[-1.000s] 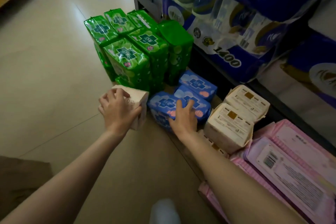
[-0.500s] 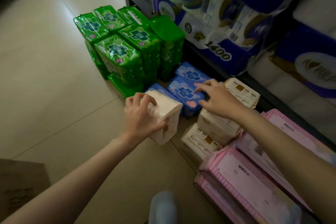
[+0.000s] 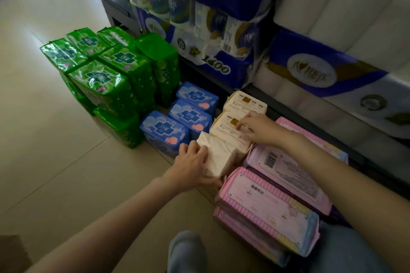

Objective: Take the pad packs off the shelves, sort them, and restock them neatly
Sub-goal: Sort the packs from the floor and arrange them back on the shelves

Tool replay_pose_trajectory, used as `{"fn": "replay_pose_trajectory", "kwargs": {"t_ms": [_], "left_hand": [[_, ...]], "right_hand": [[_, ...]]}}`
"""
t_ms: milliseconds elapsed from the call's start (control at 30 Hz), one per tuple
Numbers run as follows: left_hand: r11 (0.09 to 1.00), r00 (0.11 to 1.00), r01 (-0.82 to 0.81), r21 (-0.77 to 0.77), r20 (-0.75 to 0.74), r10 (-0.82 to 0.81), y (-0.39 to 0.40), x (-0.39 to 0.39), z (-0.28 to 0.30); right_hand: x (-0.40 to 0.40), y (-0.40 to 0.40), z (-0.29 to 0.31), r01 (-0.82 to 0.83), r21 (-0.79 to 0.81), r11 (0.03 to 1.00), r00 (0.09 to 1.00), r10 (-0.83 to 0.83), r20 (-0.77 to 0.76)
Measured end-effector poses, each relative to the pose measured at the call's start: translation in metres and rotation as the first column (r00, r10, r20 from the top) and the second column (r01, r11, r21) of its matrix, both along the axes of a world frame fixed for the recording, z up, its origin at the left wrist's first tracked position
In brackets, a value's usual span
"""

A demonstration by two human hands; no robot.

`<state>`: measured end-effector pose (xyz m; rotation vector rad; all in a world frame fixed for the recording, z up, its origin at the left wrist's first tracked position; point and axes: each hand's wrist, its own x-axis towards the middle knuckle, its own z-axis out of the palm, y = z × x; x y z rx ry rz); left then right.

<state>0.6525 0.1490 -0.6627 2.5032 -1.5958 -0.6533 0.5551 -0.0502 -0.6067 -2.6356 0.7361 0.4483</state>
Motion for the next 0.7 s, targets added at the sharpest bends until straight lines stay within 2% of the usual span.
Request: {"fn": "replay_pose_trajectory", "kwargs": {"t_ms": [67, 167, 233, 300, 433, 533, 633, 700], "left_hand": [[0.992, 0.993, 0.08, 0.094, -0.097, -0.071, -0.007, 0.013, 0.021], [0.967, 0.99, 0.132, 0.217, 0.015, -0.138, -0.023, 0.02, 0.051], [0.985, 0.981, 0.116, 0.126, 0.141, -0.133, -0.039, 0.016, 0.068], [0.993, 0.979, 0.108, -0.045, 0.178, -0.098, -0.062, 0.009, 0.088], [0.928, 0.95, 0.236, -0.287, 0.269, -0.158, -0.126, -0.02, 0.137], [0.775, 0.937, 0.329, -0.539, 0.285, -0.199, -0.181, -0.054, 0.183], [0.532, 0.92, 0.38, -0.756, 0.249, -0.303, -0.229, -0.107, 0.236], [0.341, 0.882, 0.432, -0.835, 0.312, -0.354, -0.253, -0.15, 0.271]], "right_hand": [[-0.004, 0.0, 0.005, -0.019, 0.027, 0.999, 0.999, 0.02, -0.028], [-0.016, -0.002, 0.023, -0.022, 0.046, 0.999, 0.999, 0.024, -0.036], [-0.03, -0.009, 0.043, -0.005, 0.011, 1.0, 1.0, 0.005, 0.031], [-0.051, -0.02, 0.068, 0.006, -0.063, 0.998, 0.997, -0.001, 0.078], [-0.112, -0.045, 0.128, 0.101, -0.185, 0.977, 0.985, -0.073, 0.155], [-0.174, -0.06, 0.186, 0.227, -0.317, 0.921, 0.945, -0.13, 0.3], [-0.243, -0.066, 0.248, 0.376, -0.439, 0.816, 0.877, -0.161, 0.452], [-0.288, -0.065, 0.281, 0.441, -0.486, 0.755, 0.842, -0.161, 0.515]]}}
